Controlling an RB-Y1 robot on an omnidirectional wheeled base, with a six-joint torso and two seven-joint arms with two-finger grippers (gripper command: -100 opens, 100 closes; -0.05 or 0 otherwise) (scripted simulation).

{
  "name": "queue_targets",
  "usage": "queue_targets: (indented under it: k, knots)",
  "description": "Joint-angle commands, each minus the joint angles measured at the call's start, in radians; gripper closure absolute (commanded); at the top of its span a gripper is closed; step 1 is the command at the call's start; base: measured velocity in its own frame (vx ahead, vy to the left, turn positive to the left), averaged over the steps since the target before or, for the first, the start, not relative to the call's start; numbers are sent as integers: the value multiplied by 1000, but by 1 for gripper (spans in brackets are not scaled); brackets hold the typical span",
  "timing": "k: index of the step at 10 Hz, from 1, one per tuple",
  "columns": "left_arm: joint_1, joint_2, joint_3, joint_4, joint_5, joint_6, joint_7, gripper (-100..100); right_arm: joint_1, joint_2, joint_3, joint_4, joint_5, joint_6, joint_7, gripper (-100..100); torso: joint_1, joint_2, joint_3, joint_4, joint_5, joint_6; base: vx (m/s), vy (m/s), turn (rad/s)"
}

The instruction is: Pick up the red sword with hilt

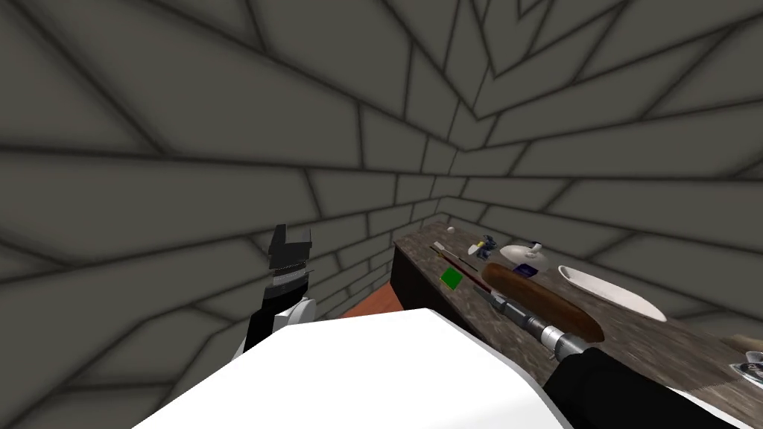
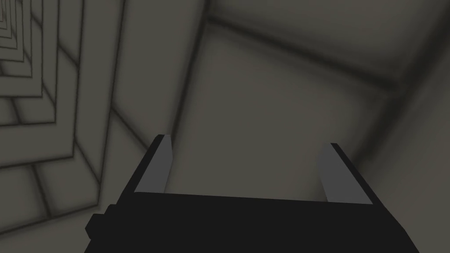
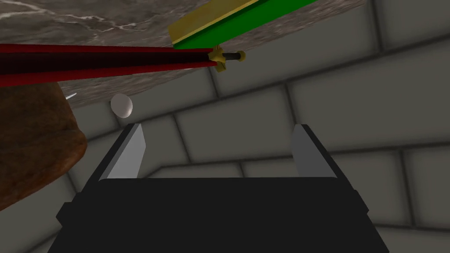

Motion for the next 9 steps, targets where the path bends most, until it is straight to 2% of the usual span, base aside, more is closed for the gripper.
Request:
queue_targets:
  k: [1,3,4,6,7,8,9]
  knots:
    - [0,0,0,0,0,0,0,0,12,-30,-12,22,15,-4,-15,-100,0,0,0,0,0,0,-6,-27,203]
    - [0,0,0,0,0,0,0,0,63,-104,-39,89,79,-16,-58,-100,0,0,0,0,0,0,-17,-36,423]
    - [0,0,0,0,0,0,0,0,63,-114,-39,96,81,-16,-58,-100,-2,0,0,0,0,0,-15,-48,277]
    - [0,0,0,0,0,0,0,0,110,-183,-51,163,145,-29,-106,-100,-1,-1,0,0,0,0,-10,-37,408]
    - [0,0,0,0,0,0,0,0,110,-186,-51,163,145,-29,-106,-100,-1,-1,-1,0,0,1,-9,-35,319]
    - [0,0,0,0,0,0,0,0,132,-217,-50,195,176,-36,-132,-100,-1,-1,-1,0,0,1,-12,-29,355]
    - [0,0,0,0,0,0,0,0,132,-217,-50,195,176,-36,-132,-100,0,-1,-1,0,0,1,-11,-25,238]
